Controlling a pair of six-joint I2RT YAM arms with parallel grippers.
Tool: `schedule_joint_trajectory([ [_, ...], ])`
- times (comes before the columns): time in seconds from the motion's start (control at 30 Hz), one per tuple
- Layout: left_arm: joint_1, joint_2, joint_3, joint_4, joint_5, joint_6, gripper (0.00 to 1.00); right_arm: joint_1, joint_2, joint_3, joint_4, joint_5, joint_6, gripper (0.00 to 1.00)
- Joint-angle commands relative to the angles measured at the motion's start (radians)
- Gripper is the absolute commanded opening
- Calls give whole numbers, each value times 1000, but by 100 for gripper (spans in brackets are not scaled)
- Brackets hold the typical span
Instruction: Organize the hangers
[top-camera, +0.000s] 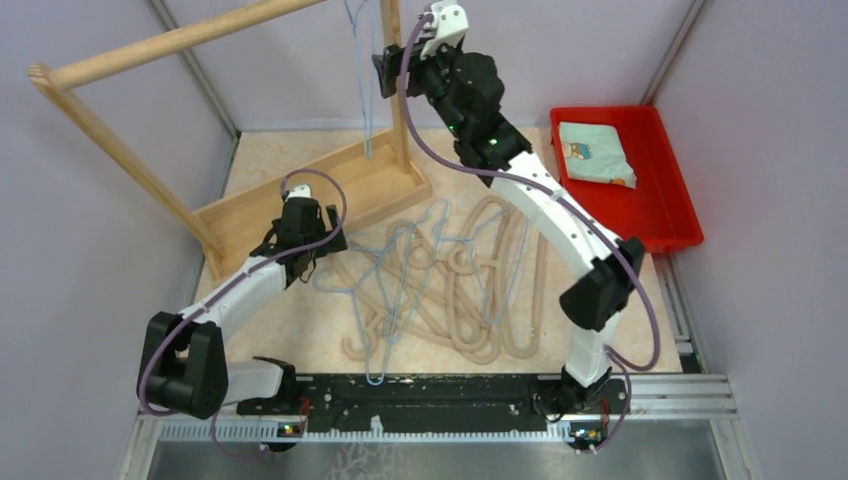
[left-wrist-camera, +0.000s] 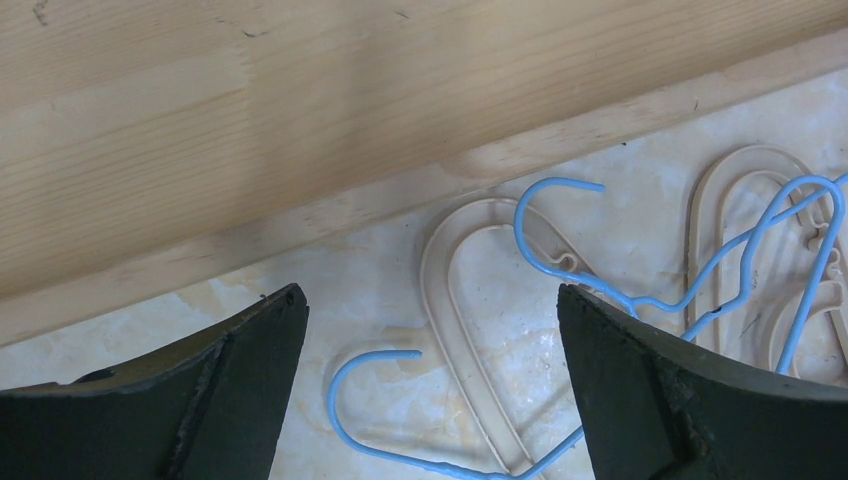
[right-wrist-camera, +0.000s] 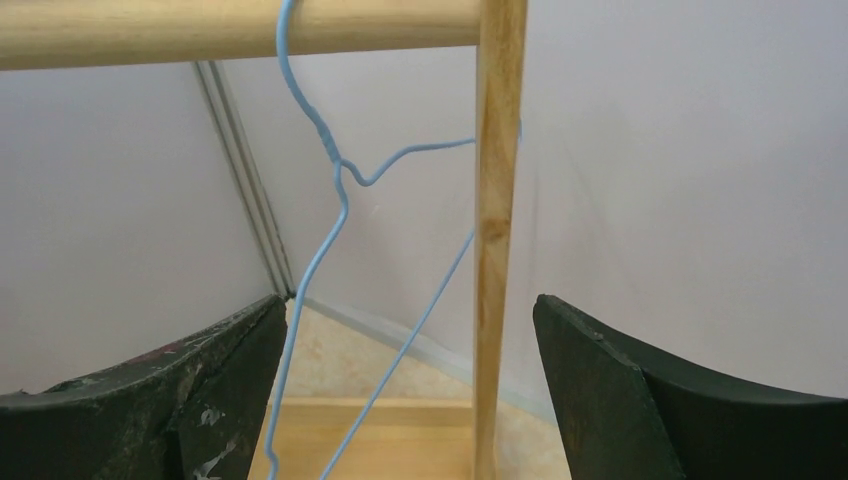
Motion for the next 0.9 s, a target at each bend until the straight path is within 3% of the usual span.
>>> schedule_joint_trajectory([
  [0.0, 5, 29, 24, 51, 4, -7, 100, -3, -228, -143, 17, -20, -1, 93],
  [0.17, 6, 53, 33, 64, -1, -18, 100, -2, -437, -440, -164, 87, -2, 92],
  [0.43, 5, 88, 35, 70, 25, -53, 100, 4, -598, -858, -572, 97, 136, 73],
  [0.67, 5, 105, 46, 48, 41, -57, 100, 5, -581, -1071, -641, 24, 253, 63],
  [0.87, 5, 99, 44, 32, 48, -54, 100, 7, -606, -1234, -570, -47, 349, 59],
])
